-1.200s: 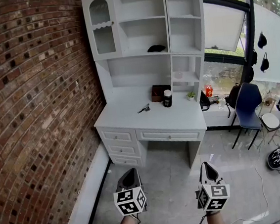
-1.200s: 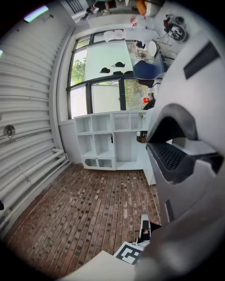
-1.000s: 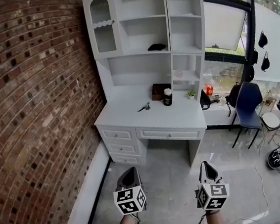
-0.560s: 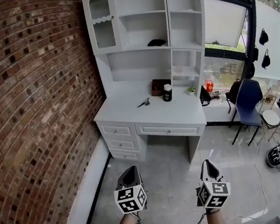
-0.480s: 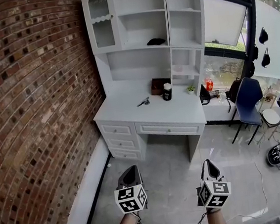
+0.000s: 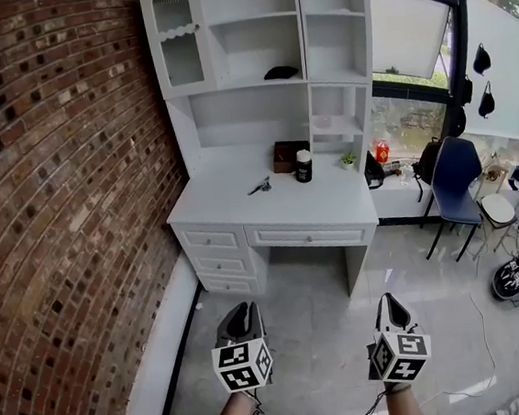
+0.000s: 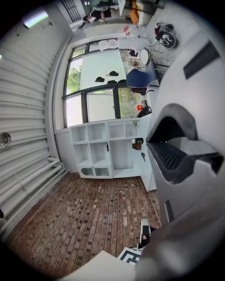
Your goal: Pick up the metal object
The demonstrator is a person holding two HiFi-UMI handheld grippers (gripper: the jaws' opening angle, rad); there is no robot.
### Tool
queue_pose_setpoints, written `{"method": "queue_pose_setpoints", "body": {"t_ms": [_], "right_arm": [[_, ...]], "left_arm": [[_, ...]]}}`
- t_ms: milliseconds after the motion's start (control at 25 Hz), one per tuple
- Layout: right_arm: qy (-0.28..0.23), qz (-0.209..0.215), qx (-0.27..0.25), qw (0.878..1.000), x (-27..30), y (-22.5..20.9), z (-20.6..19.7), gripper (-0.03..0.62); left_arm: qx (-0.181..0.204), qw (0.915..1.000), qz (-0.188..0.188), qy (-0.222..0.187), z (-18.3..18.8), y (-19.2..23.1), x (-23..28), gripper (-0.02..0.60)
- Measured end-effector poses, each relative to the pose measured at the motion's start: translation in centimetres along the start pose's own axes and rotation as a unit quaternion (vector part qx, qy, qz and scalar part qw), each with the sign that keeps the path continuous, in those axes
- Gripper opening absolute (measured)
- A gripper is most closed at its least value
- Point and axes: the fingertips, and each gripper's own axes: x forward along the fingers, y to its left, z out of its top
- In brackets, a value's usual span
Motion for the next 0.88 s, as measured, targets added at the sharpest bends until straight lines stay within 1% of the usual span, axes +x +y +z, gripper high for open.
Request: {"method": "queue_pose_setpoints", "body": {"t_ms": [40,400,600,880], "right_arm": [[0.0,-0.002,0.0,1.0,0.1,0.0,0.0,0.0],[-0.008,-0.023,0.009,1.0,0.6,1.6,0.5,0.0],[-0.003,-0.034,0.013,0.999,0.7,2.7,-0.1,0.0],[0.026,-0.048,0.016,0.998,1.2,2.6,-1.7,0.0]], "left_arm": [[0.001,1.0,-0.001,0.0,0.1,0.1,0.2,0.058],[0.005,0.9998,-0.016,-0.003,1.2,2.5,1.3,0.114],[0.009,0.9998,-0.017,0.001,1.0,4.5,1.8,0.115],[-0.007,0.9997,-0.012,0.018,-0.3,6.4,2.9,0.115]]}}
